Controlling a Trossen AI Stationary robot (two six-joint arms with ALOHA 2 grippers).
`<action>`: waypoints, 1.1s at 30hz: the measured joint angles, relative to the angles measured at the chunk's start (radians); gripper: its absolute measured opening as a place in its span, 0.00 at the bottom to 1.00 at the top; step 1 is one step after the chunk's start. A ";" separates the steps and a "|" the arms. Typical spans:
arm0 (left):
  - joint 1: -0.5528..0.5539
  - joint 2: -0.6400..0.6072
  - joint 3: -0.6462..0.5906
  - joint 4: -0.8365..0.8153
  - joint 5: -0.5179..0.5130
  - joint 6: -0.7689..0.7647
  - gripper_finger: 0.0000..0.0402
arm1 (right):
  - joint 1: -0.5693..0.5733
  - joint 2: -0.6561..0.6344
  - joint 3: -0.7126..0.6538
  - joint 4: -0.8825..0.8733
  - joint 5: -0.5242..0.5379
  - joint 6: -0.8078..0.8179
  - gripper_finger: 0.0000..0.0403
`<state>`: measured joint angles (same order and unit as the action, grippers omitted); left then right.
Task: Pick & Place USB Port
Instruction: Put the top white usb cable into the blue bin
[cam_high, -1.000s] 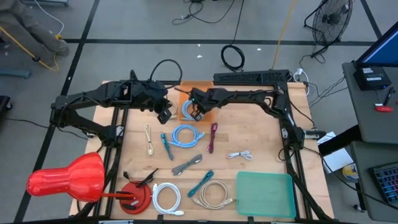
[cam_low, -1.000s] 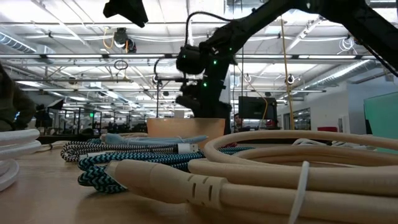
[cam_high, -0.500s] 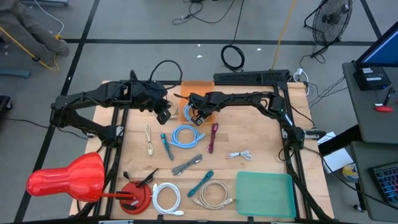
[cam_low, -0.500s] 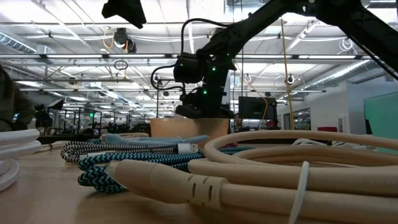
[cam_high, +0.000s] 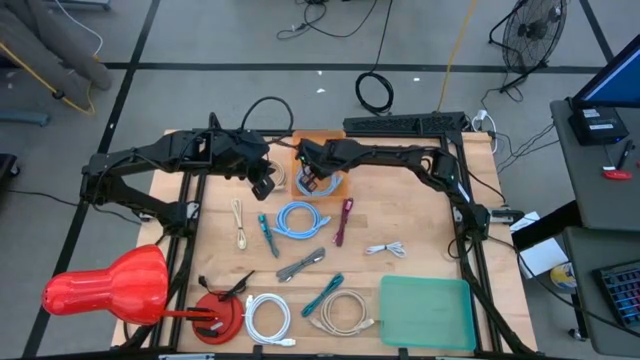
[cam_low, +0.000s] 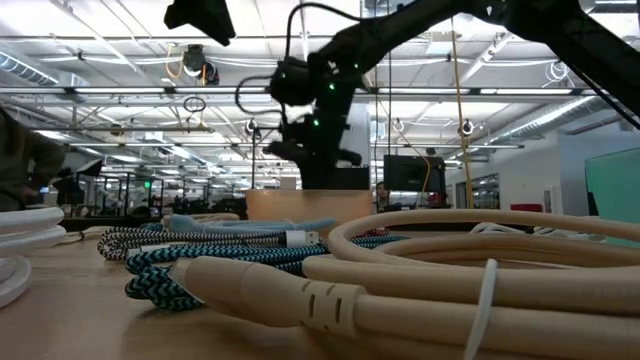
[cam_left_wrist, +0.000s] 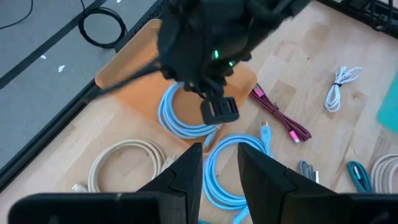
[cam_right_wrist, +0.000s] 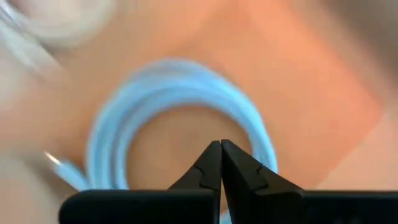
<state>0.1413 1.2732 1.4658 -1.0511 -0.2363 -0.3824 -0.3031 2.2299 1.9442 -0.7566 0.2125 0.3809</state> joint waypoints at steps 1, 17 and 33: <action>0.000 0.000 0.000 -0.003 0.000 0.000 0.26 | -0.001 0.000 0.027 0.001 -0.001 0.001 0.00; -0.005 0.000 0.000 -0.005 0.010 0.022 0.26 | 0.165 -0.190 0.317 -0.414 -0.115 0.056 0.00; -0.006 -0.006 0.000 -0.011 0.086 0.029 0.26 | 0.447 -0.569 0.018 -0.602 -0.061 0.220 0.00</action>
<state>0.1349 1.2675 1.4658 -1.0623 -0.1508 -0.3538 0.1435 1.6606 1.9620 -1.3585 0.1519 0.6004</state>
